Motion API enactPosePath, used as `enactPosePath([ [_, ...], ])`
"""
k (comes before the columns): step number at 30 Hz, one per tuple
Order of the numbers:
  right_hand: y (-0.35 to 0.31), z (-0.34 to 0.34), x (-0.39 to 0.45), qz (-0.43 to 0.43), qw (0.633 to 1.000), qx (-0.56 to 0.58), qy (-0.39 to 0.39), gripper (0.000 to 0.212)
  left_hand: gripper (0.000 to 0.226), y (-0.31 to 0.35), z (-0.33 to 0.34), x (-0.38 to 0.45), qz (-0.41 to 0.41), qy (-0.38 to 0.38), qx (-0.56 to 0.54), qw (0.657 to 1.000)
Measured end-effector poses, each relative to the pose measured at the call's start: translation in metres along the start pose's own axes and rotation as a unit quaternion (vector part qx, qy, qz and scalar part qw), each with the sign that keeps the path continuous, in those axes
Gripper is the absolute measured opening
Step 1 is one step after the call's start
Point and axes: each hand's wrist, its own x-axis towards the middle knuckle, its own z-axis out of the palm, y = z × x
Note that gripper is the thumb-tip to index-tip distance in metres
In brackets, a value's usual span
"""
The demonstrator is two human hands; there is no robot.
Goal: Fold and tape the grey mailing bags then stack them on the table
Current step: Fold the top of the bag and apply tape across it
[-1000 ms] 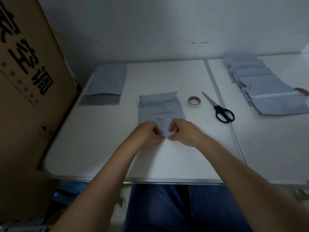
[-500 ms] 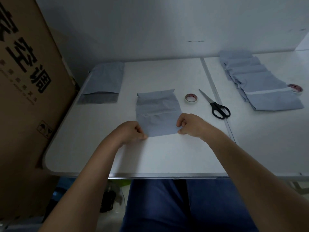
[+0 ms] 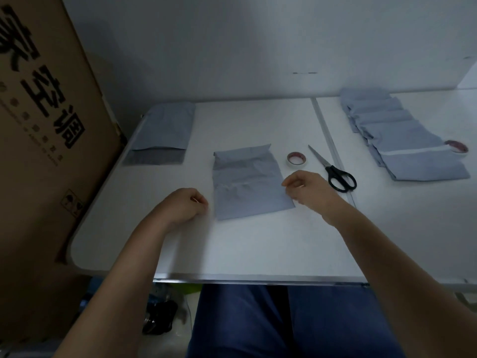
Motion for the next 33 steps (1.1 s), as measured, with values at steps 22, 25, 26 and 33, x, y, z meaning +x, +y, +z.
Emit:
enactPosePath([
  [22, -0.036, -0.010, 0.038, -0.012, 0.958, 0.284, -0.038, 0.019, 0.024, 0.097, 0.035, 0.049, 0.171, 0.075, -0.169, 0.968],
  [25, -0.042, -0.002, 0.027, -0.036, 0.957, 0.278, -0.076, 0.019, 0.031, 0.100, 0.040, 0.047, 0.131, 0.030, -0.277, 0.951],
  [26, -0.043, 0.000, 0.026, -0.041, 0.955, 0.280, -0.084, 0.019, 0.032, 0.100, 0.041, 0.046, 0.116, 0.013, -0.311, 0.943],
  [33, -0.048, 0.007, 0.020, -0.057, 0.976, 0.192, -0.085, 0.010, 0.020, 0.097, 0.031, 0.033, 0.171, 0.057, -0.212, 0.961],
])
